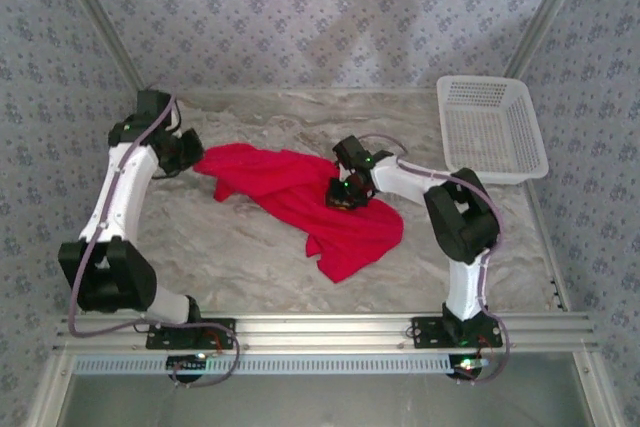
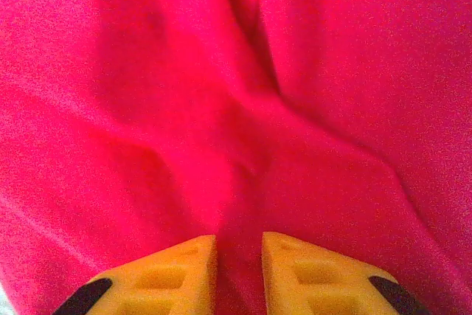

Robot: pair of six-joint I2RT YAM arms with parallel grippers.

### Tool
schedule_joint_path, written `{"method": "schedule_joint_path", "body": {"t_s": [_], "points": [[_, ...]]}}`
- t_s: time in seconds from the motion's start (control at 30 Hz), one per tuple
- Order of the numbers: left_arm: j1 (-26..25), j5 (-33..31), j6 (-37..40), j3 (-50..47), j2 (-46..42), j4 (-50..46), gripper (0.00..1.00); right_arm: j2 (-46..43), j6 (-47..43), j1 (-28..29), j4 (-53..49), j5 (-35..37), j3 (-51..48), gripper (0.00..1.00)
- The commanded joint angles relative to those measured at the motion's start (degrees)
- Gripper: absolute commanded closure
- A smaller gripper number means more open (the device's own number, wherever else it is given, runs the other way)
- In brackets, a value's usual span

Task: Fold the inside-out t-shirt

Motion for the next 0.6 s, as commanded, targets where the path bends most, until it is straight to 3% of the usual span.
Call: {"method": "schedule_joint_path", "body": {"t_s": [0.0,0.17,0.4,0.57], "points": [[0.2,1.6,-2.7,-5.6,-3.6,5.5,1.00,-2.4,1.5,0.5,-3.3,2.5,-2.2,0.72],[0.1,2.8,-2.9,-10.8,-2.9,7.5,1.00,-2.6,-5.8,-0.8,-9.2,7.5,8.8,0.45],[0.0,2.6,-2.5,-12.4,-2.3,8.5,1.00,14.8,-11.6,-1.7,-16.2,14.3,32.9,0.43],[-0.2,3.2,-2.5,-12.7,-1.6,9.1,1.00,22.8,-14.5,-1.4,-19.4,16.1,42.1,0.42]]}}
